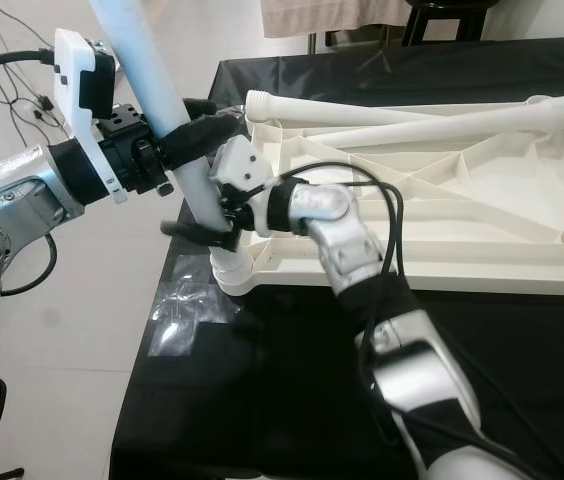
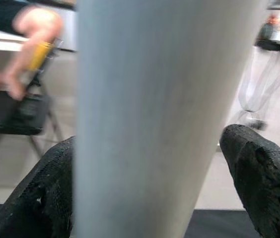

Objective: Building children table

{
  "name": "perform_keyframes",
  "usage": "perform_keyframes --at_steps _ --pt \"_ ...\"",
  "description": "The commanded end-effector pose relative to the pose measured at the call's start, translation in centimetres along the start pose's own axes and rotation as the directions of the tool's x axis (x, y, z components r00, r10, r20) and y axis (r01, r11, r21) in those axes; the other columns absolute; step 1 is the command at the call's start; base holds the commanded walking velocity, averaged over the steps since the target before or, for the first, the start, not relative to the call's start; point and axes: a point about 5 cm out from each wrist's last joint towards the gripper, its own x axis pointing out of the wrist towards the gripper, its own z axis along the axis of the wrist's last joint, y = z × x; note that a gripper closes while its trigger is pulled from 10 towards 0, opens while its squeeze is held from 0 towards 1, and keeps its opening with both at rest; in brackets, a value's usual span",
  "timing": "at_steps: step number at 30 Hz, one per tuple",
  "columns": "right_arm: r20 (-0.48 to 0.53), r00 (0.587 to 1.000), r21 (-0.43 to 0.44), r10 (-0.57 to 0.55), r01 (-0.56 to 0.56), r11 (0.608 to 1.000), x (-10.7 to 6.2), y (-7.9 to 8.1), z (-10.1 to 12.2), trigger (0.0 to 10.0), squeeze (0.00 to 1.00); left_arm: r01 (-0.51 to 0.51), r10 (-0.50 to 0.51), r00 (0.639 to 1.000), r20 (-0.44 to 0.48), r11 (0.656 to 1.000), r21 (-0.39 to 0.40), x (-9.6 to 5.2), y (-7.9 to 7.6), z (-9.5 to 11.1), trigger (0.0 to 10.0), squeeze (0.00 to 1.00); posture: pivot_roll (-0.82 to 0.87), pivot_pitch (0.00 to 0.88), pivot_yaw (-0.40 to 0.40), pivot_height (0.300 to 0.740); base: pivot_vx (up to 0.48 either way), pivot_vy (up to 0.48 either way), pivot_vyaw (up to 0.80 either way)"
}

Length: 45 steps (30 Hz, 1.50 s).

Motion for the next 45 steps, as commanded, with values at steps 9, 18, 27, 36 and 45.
perform_keyframes --at_steps 9,18,27,36,45 --pt "0.099 0.981 0.084 0.169 -0.177 0.981 1.2 0.4 -0.1 0.0 0.0 0.009 -0.009 1.0 -0.011 1.0 0.004 -0.1 0.0 -0.3 0.0 0.0 -0.02 0.132 0.112 0.74 0.0 0.0 0.0" --pt "0.092 0.982 0.066 0.167 -0.174 0.983 1.5 0.8 -1.5 0.0 0.0 -0.026 0.028 0.999 -0.024 0.998 0.051 0.0 0.4 -0.5 3.7 1.0 -0.01 0.132 0.115 0.74 0.0 0.0 0.0" --pt "0.058 0.992 0.154 -0.109 0.099 0.983 1.2 2.5 -3.8 0.0 0.0 -0.17 0.17 0.985 -0.033 0.985 0.002 -3.2 1.5 -1.1 10.0 1.0 -0.02 0.152 0.099 0.74 0.0 0.0 0.0" --pt "-0.342 0.711 0.259 -0.614 0.7 0.666 2.7 9.7 -8.6 0.0 0.0 -0.445 0.447 0.879 -0.164 0.894 0.052 -13.4 1.2 -3.7 10.0 0.0 0.02 0.168 0.077 0.74 0.0 0.0 0.0" --pt "-0.327 0.704 0.28 -0.63 0.709 0.647 3.6 9.7 -8.6 10.0 0.0 -0.452 0.415 0.857 -0.305 0.89 -0.061 -13.0 -4.7 -10.3 10.0 0.0 0.02 0.154 0.071 0.74 0.0 0.0 0.0"
